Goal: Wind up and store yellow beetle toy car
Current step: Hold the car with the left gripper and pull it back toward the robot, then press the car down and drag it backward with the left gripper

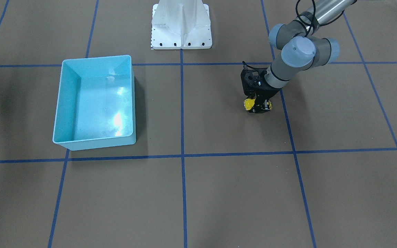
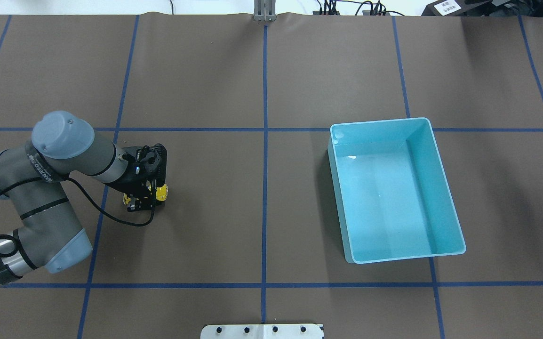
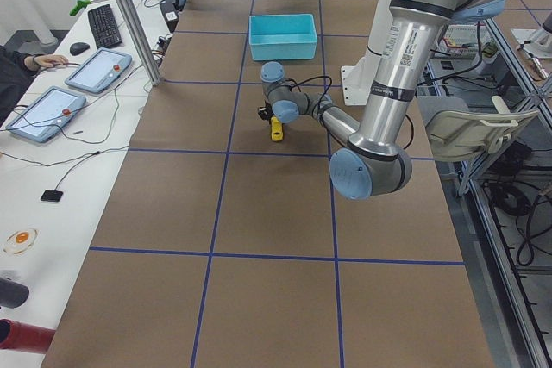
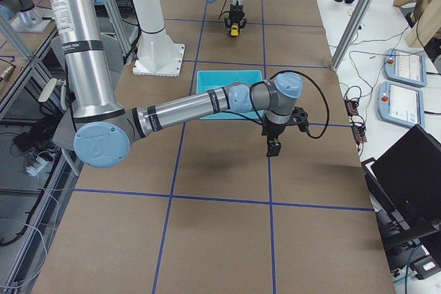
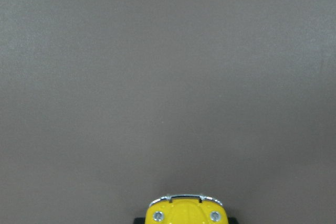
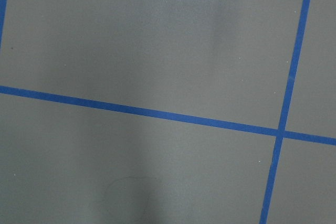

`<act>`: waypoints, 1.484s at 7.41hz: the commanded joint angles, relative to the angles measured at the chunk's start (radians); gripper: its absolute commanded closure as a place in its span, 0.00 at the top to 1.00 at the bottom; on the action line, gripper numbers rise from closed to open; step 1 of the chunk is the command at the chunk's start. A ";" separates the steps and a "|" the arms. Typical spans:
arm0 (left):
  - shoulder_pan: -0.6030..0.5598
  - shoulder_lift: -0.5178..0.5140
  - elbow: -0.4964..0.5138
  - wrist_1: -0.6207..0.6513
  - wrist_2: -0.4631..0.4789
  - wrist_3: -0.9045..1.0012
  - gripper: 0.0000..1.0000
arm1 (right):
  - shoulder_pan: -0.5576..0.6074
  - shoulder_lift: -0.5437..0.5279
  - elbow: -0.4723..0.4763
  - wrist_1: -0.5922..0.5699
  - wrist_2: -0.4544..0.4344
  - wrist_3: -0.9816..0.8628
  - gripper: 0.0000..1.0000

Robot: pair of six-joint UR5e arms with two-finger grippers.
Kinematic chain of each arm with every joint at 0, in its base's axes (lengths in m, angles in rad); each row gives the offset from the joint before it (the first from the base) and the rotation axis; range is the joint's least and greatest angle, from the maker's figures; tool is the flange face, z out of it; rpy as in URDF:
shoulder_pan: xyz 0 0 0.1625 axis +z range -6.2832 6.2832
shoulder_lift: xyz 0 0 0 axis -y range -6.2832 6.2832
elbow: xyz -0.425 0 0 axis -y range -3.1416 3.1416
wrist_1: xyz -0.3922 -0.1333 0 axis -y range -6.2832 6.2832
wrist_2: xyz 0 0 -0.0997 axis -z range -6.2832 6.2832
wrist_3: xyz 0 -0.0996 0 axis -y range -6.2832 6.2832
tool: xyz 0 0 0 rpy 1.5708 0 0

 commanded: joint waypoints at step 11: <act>-0.076 0.132 0.010 -0.161 -0.100 -0.007 0.00 | -0.009 0.003 0.004 0.000 0.000 0.000 1.00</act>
